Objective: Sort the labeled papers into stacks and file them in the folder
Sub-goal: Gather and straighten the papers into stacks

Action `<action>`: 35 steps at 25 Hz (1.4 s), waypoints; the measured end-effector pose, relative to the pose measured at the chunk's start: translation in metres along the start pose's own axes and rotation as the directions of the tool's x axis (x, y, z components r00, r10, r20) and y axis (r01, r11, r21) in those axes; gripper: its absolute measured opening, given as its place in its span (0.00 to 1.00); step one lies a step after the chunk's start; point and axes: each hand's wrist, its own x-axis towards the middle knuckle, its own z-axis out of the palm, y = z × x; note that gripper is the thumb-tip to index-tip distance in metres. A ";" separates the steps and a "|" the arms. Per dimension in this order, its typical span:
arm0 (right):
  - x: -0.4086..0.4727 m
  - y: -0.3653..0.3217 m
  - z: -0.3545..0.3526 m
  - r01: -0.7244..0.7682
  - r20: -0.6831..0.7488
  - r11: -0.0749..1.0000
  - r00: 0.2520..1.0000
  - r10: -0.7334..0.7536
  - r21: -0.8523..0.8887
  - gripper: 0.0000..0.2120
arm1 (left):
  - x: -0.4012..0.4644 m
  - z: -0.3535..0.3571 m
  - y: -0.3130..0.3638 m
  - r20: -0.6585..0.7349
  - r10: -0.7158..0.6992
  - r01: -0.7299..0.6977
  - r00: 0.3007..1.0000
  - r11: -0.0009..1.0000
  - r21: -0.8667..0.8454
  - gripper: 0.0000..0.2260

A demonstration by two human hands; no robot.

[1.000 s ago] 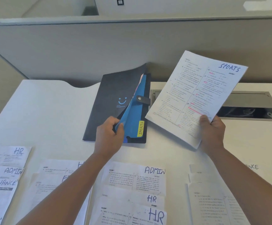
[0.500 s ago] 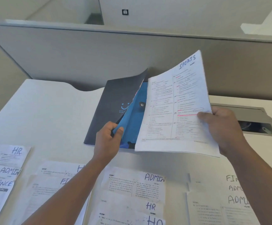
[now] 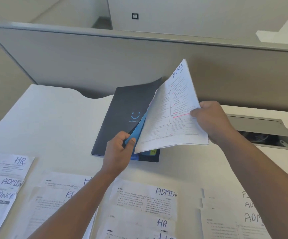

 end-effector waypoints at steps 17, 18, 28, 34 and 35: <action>0.008 0.007 0.022 0.099 -0.055 0.970 0.992 -0.114 -0.222 0.08 | 0.003 -0.005 0.012 0.085 0.084 -0.097 0.993 0.982 0.161 0.09; 0.007 0.009 0.026 0.101 -0.062 0.971 0.991 -0.117 -0.219 0.09 | 0.003 -0.004 0.013 0.083 0.084 -0.096 0.993 0.982 0.165 0.09; 0.001 0.026 0.084 -0.048 -0.034 0.999 0.998 0.048 -0.004 0.11 | 0.005 -0.002 0.011 0.089 0.083 -0.096 0.993 0.982 0.161 0.08; 0.004 0.027 0.125 -0.100 0.002 0.995 0.995 0.100 0.020 0.12 | 0.006 -0.002 0.008 0.087 0.114 -0.126 0.990 0.980 0.151 0.07; 0.005 0.027 0.131 -0.113 0.011 0.993 0.994 0.112 0.031 0.11 | 0.006 -0.002 0.008 0.085 0.118 -0.129 0.989 0.980 0.150 0.07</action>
